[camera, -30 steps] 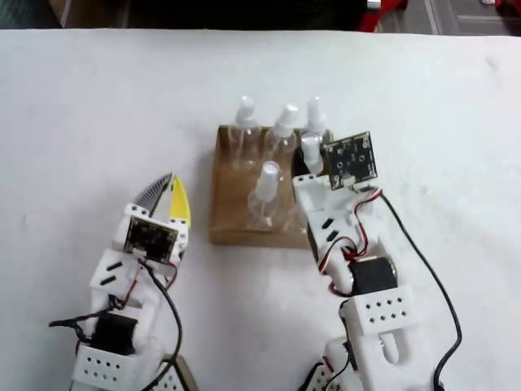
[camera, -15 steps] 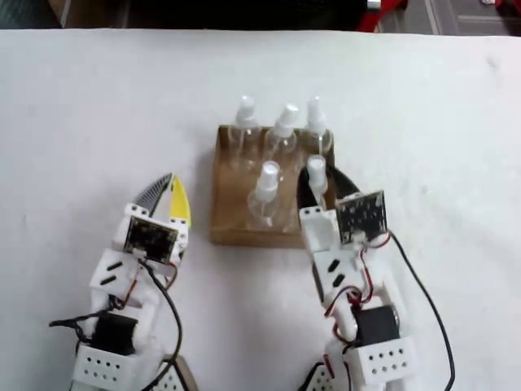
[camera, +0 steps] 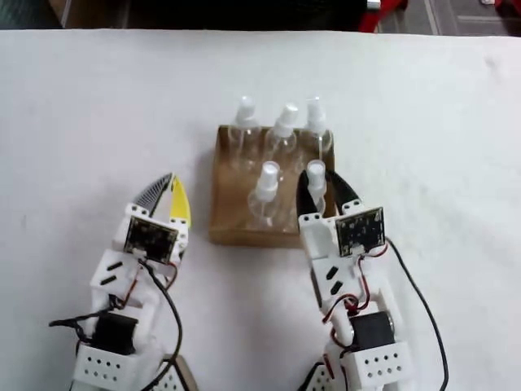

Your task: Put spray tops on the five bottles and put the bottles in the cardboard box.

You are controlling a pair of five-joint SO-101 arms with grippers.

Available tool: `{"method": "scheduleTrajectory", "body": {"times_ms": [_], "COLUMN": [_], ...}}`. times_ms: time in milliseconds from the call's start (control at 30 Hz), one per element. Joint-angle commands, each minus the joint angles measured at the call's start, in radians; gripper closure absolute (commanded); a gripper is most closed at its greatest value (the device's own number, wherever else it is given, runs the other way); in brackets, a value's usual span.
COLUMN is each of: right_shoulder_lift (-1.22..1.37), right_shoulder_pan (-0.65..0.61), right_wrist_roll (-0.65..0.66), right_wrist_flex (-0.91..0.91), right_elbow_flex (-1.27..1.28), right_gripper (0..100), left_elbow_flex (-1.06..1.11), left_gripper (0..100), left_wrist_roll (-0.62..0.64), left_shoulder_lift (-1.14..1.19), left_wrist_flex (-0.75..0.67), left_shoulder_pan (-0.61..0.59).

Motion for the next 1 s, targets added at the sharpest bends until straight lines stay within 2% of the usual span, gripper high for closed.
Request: {"method": "scheduleTrajectory", "body": {"times_ms": [0,467,667,967], "right_shoulder_lift": [-0.007,-0.010,-0.012,-0.013], "right_shoulder_pan": [-0.027,-0.024,-0.024,-0.024], "right_wrist_roll": [0.000,0.002,0.002,0.002], "right_wrist_flex": [-0.022,-0.021,-0.021,-0.021], "right_elbow_flex": [-0.006,0.018,0.034,0.028], "right_gripper": [98.1,97.7,86.9,86.5], "left_elbow_flex": [-0.003,-0.003,-0.003,-0.003], "left_gripper": [98,98,98,98], "left_wrist_roll": [-0.008,-0.008,-0.008,-0.008], "left_shoulder_lift": [-0.016,-0.016,-0.016,-0.016], "left_wrist_flex": [0.003,0.005,0.005,0.005], "left_shoulder_pan": [0.012,0.012,0.012,0.012]}}
